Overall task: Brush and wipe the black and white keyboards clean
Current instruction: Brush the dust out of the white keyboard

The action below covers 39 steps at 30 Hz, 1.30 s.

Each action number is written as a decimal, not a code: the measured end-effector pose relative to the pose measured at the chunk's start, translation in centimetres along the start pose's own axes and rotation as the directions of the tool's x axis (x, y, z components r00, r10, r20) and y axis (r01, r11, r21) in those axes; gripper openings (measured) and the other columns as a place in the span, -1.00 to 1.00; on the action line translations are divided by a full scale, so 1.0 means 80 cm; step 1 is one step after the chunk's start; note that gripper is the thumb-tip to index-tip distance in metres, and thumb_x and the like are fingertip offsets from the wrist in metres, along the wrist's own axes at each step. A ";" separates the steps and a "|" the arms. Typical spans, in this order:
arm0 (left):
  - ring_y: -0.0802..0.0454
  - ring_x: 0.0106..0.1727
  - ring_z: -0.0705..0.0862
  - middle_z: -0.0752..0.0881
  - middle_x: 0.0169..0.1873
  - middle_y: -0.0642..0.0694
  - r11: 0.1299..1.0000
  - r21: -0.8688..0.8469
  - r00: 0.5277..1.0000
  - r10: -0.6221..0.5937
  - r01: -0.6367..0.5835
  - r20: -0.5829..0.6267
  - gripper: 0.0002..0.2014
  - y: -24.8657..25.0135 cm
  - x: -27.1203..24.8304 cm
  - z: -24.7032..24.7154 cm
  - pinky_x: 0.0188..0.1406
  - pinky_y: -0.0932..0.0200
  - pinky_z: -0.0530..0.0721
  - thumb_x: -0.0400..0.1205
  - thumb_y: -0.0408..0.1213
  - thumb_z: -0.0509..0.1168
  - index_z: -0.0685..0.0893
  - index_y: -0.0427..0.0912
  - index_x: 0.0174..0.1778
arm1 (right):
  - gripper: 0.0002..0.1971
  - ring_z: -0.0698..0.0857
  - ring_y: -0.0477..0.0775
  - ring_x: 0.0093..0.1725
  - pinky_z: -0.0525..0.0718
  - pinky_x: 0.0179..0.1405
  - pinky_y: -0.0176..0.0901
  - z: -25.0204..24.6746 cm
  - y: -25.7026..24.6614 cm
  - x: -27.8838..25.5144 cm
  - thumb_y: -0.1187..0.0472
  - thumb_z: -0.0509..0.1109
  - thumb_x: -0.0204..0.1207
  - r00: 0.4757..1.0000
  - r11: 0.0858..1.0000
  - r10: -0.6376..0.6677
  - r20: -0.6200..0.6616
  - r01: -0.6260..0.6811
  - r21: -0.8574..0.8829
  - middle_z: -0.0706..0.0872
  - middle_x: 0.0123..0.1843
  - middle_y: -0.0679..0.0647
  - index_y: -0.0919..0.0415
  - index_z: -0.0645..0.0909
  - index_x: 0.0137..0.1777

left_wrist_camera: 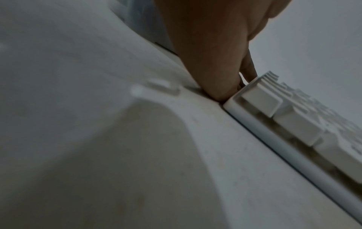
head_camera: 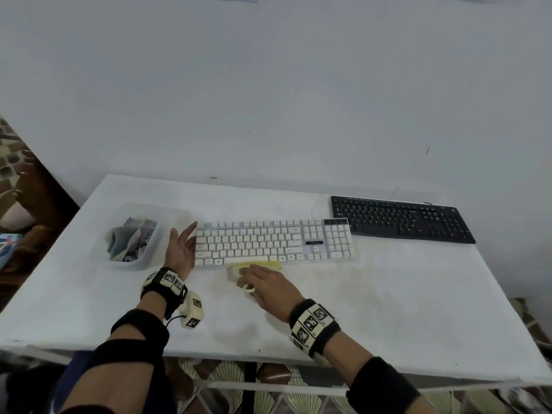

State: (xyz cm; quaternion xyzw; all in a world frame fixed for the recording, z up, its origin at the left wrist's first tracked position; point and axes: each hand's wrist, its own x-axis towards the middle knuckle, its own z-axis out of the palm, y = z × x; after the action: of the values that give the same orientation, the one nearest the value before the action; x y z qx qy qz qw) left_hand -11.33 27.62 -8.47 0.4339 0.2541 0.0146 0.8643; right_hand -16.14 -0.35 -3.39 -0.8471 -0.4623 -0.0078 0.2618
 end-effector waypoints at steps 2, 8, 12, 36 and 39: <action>-0.14 0.30 0.68 0.74 0.24 -0.20 1.000 0.005 1.000 0.004 -0.004 0.003 -0.39 -0.001 0.000 0.001 0.25 -0.14 0.62 0.83 0.25 -0.14 0.59 -0.01 0.53 | -0.75 0.69 0.30 0.36 0.57 0.46 0.07 -0.013 0.027 -0.022 0.37 0.28 0.57 0.998 0.999 0.046 -0.038 -0.047 -0.009 0.73 0.36 0.23 0.24 0.70 0.16; -0.16 0.33 0.66 0.73 0.25 -0.18 0.999 0.035 1.000 0.021 -0.021 -0.003 -0.44 -0.002 0.001 0.002 0.40 -0.19 0.57 0.86 0.20 -0.14 0.61 0.00 0.49 | -0.71 0.63 0.25 0.45 0.56 0.48 0.04 -0.023 0.047 -0.047 0.34 0.27 0.60 0.999 0.998 0.048 -0.023 -0.049 -0.041 0.69 0.44 0.14 0.15 0.67 0.25; -0.15 0.32 0.66 0.73 0.25 -0.17 0.999 0.042 1.000 0.019 -0.019 -0.008 -0.43 -0.003 -0.001 0.003 0.34 -0.16 0.59 0.86 0.19 -0.14 0.56 -0.02 0.57 | -0.71 0.62 0.26 0.46 0.48 0.50 0.00 -0.018 0.037 -0.038 0.30 0.23 0.62 0.999 0.999 0.035 -0.008 -0.035 -0.010 0.68 0.45 0.16 0.17 0.68 0.26; -0.19 0.33 0.64 0.68 0.32 -0.28 0.966 0.223 0.990 0.138 -0.133 -0.009 -0.60 -0.007 0.001 0.004 0.18 0.06 0.67 0.84 -0.44 0.08 0.50 -0.24 0.61 | -0.78 0.73 -0.16 0.25 0.71 0.29 -0.01 -0.081 0.120 -0.144 0.11 0.32 0.50 0.870 0.943 0.328 -0.369 -0.323 0.078 0.85 0.12 -0.17 0.01 0.84 -0.13; -0.17 0.30 0.66 0.66 0.36 -0.30 0.961 0.241 0.989 0.146 -0.136 -0.023 -0.60 -0.007 0.002 0.005 0.32 -0.04 0.61 0.83 -0.44 0.13 0.53 -0.21 0.60 | -0.77 0.73 -0.14 0.28 0.66 0.36 -0.12 -0.071 0.107 -0.136 0.16 0.32 0.50 0.867 0.946 0.324 -0.379 -0.304 0.114 0.85 0.12 -0.15 0.02 0.83 -0.13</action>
State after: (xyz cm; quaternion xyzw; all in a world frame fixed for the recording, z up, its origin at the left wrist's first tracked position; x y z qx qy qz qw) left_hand -11.10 27.04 -8.78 0.5514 0.2400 0.0540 0.7972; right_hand -14.33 -15.08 -4.97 -0.8852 -0.2564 -0.1231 0.3680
